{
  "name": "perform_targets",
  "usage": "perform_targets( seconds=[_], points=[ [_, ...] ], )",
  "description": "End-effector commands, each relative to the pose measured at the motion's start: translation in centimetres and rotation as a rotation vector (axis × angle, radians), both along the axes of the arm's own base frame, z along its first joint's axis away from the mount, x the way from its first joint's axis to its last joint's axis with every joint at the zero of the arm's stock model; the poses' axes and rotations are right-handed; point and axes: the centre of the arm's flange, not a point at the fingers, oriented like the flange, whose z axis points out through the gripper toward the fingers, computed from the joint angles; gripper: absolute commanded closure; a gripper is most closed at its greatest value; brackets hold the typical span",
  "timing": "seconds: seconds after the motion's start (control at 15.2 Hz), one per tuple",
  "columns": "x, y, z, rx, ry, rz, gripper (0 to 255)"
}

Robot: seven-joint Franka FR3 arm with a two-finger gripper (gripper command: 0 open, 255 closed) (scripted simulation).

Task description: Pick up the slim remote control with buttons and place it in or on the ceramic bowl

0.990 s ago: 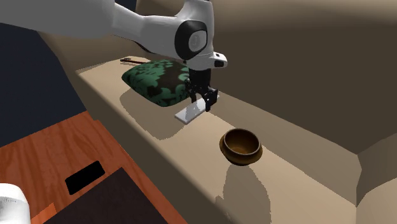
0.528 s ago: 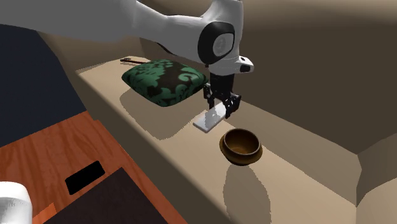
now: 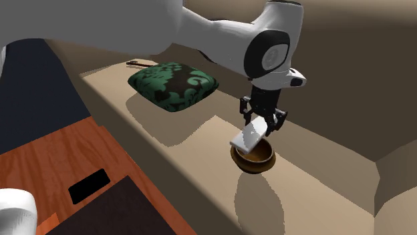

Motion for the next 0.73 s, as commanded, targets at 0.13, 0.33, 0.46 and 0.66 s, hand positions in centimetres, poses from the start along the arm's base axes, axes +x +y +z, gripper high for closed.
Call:
perform_targets(
  seconds=[0.13,0.33,0.46,0.66],
  points=[
    [0.3,-1.0,-1.8,0.0,0.0,0.002,255],
    [0.3,-1.0,-3.3,0.0,0.0,0.002,255],
    [0.3,-1.0,-4.4,0.0,0.0,0.002,255],
    [0.3,-1.0,-6.0,0.0,0.0,0.002,255]
  ],
)
